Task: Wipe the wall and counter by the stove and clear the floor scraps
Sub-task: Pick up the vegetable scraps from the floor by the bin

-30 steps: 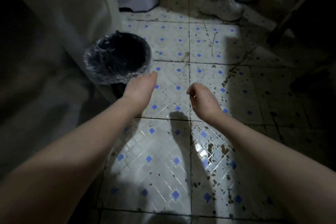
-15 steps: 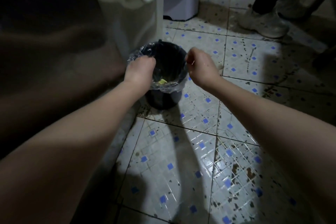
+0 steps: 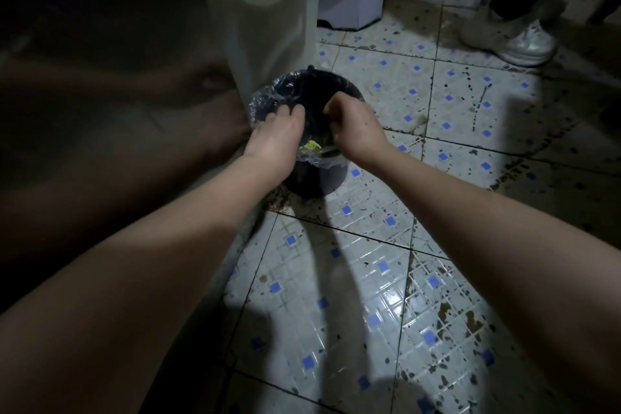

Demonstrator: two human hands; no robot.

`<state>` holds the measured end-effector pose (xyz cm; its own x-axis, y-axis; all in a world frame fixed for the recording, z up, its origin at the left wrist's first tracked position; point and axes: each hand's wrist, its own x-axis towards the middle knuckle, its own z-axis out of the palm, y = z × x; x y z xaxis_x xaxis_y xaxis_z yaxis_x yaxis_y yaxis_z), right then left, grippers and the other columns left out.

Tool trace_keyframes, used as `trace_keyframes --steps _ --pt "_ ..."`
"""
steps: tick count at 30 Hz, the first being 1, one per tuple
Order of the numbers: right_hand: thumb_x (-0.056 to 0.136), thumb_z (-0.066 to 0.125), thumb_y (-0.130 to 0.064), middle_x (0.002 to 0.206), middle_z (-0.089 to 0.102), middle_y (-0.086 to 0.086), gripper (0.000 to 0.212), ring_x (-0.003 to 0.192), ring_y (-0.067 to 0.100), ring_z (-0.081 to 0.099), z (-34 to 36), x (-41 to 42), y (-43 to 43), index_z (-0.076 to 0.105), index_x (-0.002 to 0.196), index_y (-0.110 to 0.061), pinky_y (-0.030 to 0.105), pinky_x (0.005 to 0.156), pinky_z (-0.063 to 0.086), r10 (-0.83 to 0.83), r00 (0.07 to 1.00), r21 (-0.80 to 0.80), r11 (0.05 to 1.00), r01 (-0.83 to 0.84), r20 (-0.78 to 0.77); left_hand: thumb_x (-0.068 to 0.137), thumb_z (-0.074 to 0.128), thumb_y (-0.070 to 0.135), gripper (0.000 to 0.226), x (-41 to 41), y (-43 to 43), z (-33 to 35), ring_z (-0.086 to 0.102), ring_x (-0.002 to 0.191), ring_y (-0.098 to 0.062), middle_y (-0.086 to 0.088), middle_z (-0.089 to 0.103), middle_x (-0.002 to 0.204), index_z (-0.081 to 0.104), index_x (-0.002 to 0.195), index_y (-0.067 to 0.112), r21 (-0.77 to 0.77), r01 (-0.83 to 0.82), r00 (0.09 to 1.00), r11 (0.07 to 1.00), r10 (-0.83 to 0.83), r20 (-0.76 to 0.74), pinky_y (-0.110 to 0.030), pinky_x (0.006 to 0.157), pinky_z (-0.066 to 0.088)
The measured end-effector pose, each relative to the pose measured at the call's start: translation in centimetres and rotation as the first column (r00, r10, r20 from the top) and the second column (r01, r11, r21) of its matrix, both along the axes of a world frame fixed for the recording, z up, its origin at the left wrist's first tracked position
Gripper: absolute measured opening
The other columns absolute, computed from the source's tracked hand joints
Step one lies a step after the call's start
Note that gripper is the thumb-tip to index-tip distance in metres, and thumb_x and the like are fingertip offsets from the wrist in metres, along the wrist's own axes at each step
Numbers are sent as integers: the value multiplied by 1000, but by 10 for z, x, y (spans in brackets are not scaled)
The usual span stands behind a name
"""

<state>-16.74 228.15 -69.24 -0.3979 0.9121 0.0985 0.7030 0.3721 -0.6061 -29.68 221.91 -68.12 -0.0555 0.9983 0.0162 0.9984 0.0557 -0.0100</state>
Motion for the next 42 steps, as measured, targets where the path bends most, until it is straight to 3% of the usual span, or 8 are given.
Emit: trace_keyframes --steps 10,15,20,32,37,42 --pt "84 49 2 111 59 12 28 103 31 54 43 50 -12 56 108 -11 40 80 46 73 952 72 993 -98 297 88 57 15 33 4 -6 38 54 104 -32 -13 51 115 43 117 10 -70 97 977 993 -109 -182 -39 81 45" --pt "87 48 1 117 57 13 32 107 33 53 76 78 -29 56 116 -10 39 83 44 -25 955 -12 999 29 294 88 53 16 31 18 -26 67 53 103 -35 -14 51 114 44 117 9 -169 128 978 977 -153 -143 -41 82 44" --pt "88 50 -2 121 56 13 32 113 33 50 124 94 -67 55 119 -10 41 93 42 -31 942 -113 991 72 335 90 47 16 43 38 -53 117 51 110 -36 -16 48 123 38 132 8 -281 126 985 951 -155 -81 -43 89 41" --pt "86 47 2 125 56 10 39 115 29 48 320 128 -113 54 122 -11 36 96 37 -63 917 -186 972 147 395 92 48 19 30 69 -72 312 52 110 -34 -15 50 120 42 120 8 -334 132 991 933 -117 64 -42 85 42" --pt "86 50 3 125 57 8 40 117 26 49 408 128 -126 55 122 -13 37 99 39 -76 915 -172 973 155 396 93 46 19 32 76 -82 402 51 111 -33 -14 50 120 42 124 9 -309 140 989 941 -118 90 -43 86 42" --pt "87 51 -2 128 56 8 38 120 27 48 489 126 -144 53 124 -12 38 101 38 -15 920 -167 982 86 391 93 47 22 32 68 -105 488 51 111 -30 -11 50 121 42 123 11 -276 118 992 954 -126 -12 -40 85 41"
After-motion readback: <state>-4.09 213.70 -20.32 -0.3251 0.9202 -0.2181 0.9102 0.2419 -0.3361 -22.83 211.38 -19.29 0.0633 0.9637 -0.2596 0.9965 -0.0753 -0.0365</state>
